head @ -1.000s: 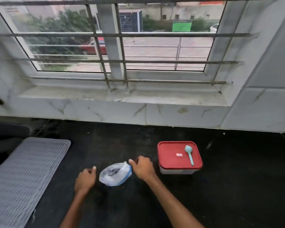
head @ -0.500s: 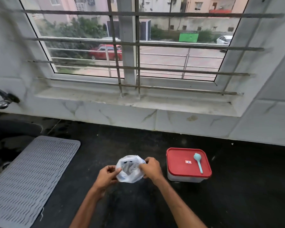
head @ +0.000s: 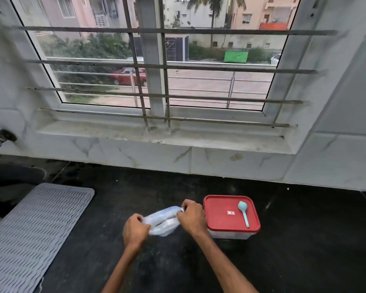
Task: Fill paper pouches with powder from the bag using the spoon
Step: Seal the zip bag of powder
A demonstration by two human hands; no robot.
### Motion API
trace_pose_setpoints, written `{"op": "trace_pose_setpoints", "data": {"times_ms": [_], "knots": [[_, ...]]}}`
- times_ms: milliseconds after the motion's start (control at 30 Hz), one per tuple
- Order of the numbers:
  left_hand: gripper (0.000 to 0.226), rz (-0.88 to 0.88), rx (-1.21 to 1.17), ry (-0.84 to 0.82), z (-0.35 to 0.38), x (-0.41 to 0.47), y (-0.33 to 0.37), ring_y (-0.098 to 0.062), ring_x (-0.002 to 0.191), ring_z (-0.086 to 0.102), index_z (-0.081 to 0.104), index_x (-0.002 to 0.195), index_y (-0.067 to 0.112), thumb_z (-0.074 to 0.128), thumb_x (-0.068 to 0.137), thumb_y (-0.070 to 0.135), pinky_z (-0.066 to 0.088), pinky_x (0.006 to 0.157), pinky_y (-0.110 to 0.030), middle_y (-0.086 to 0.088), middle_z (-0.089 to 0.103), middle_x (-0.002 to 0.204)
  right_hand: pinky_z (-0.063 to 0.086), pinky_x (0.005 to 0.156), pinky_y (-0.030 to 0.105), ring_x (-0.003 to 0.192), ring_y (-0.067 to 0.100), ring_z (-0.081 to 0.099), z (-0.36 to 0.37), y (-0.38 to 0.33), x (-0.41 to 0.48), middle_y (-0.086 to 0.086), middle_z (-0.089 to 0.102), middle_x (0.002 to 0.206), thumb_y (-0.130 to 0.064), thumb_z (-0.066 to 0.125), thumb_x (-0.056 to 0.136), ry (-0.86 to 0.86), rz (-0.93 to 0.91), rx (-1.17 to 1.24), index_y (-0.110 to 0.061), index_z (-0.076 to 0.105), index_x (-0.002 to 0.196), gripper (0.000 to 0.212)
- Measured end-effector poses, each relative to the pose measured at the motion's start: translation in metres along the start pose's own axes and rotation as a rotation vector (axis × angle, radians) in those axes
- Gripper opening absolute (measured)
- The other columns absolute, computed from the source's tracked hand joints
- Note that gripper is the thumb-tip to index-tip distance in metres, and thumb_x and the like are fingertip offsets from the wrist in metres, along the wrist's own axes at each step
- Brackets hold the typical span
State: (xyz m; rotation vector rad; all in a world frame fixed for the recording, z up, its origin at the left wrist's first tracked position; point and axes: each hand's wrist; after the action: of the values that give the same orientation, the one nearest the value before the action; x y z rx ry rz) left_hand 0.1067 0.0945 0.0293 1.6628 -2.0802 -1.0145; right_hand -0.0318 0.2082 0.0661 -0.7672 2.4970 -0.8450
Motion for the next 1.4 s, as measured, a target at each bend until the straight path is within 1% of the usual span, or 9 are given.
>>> {"op": "trace_pose_setpoints", "data": {"times_ms": [133,300,400,567,767,867,967,1167,1400], "knots": [[0.009,0.041,0.229,0.094,-0.007,-0.009,-0.003,-0.031,0.073,0.061,0.056,0.069,0.016,0.061,0.076,0.017,0.04,0.06,-0.032,-0.003,0.06,0.069,0.033,0.049,0.023,0.063,0.014,0.051,0.01,0.014,-0.007,-0.005,0.054,0.066,-0.012,0.059,0.083,0.034,0.044,-0.004,-0.021,0.043,0.061,0.028],[0.013,0.054,-0.143,-0.086,-0.002,-0.009,-0.009,-0.025,0.069,0.058,0.056,0.079,0.01,0.062,0.075,-0.001,0.046,0.063,-0.04,-0.005,0.063,0.072,0.056,0.059,0.04,0.063,0.024,0.067,0.028,0.041,-0.001,0.0,0.067,0.07,-0.033,0.062,0.079,-0.12,0.03,0.125,-0.024,0.046,0.067,0.022],[0.018,0.083,-0.264,-0.167,-0.003,-0.012,-0.006,-0.023,0.07,0.064,0.062,0.082,0.011,0.068,0.074,-0.003,0.055,0.065,-0.044,-0.006,0.069,0.077,0.059,0.055,0.042,0.055,0.019,0.068,0.021,0.046,-0.004,0.003,0.068,0.068,-0.02,0.061,0.082,-0.136,0.0,0.212,-0.021,0.048,0.074,0.016],[0.025,-0.017,-0.226,0.184,-0.01,-0.011,-0.001,-0.024,0.063,0.065,0.062,0.074,0.018,0.059,0.073,-0.006,0.049,0.058,-0.033,-0.002,0.069,0.071,0.057,0.052,0.041,0.051,0.015,0.068,0.021,0.042,-0.026,0.005,0.069,0.064,-0.013,0.062,0.076,-0.117,-0.142,0.152,-0.023,0.044,0.072,0.022],[0.024,0.073,-0.206,0.175,-0.007,-0.015,0.005,-0.027,0.062,0.048,0.047,0.07,0.014,0.05,0.073,-0.01,0.034,0.054,-0.037,0.0,0.055,0.062,0.055,0.05,0.03,0.058,0.02,0.07,0.011,0.029,-0.049,0.008,0.073,0.075,-0.048,0.073,0.081,-0.682,-0.232,0.262,-0.019,0.059,0.086,0.033],[0.03,0.133,-0.25,0.085,-0.011,-0.012,0.002,-0.018,0.057,0.044,0.041,0.066,0.013,0.044,0.071,-0.017,0.037,0.046,-0.031,0.002,0.049,0.058,0.056,0.058,0.036,0.063,0.017,0.069,0.005,0.032,-0.033,0.0,0.069,0.07,-0.054,0.058,0.092,-0.194,-0.206,0.216,-0.02,0.062,0.082,0.036],[0.032,0.144,-0.28,0.033,-0.011,-0.015,0.006,-0.008,0.044,0.046,0.041,0.067,0.013,0.04,0.071,-0.019,0.042,0.037,-0.029,0.002,0.051,0.056,0.049,0.073,0.026,0.091,0.012,0.055,0.012,0.024,-0.023,-0.006,0.061,0.102,-0.053,0.054,0.094,0.13,-0.241,-0.147,-0.029,0.061,0.098,0.025],[0.03,0.359,-0.206,-0.098,-0.009,-0.017,0.005,-0.005,0.054,0.04,0.039,0.066,0.016,0.049,0.069,-0.011,0.032,0.049,-0.025,0.008,0.05,0.057,0.045,0.096,0.025,0.118,0.006,0.049,0.033,0.009,-0.019,-0.012,0.049,0.131,-0.056,0.049,0.095,-0.096,-0.299,0.115,-0.031,0.043,0.133,0.046],[0.024,0.338,-0.168,-0.074,-0.025,-0.004,-0.01,-0.002,0.058,0.058,0.055,0.072,0.02,0.073,0.077,0.004,0.048,0.057,-0.027,0.004,0.066,0.065,0.051,0.07,0.039,0.076,0.018,0.063,0.042,0.019,-0.012,-0.002,0.066,0.079,-0.044,0.04,0.101,-0.006,-0.109,0.207,-0.023,0.055,0.078,0.034]]}}
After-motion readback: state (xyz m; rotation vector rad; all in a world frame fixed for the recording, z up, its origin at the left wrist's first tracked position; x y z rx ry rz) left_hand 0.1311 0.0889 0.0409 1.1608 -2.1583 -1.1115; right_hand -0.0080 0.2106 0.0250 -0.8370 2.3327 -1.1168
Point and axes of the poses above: each hand's wrist, its own x-axis towards the middle knuckle, its own z-axis out of the palm, y = z × x
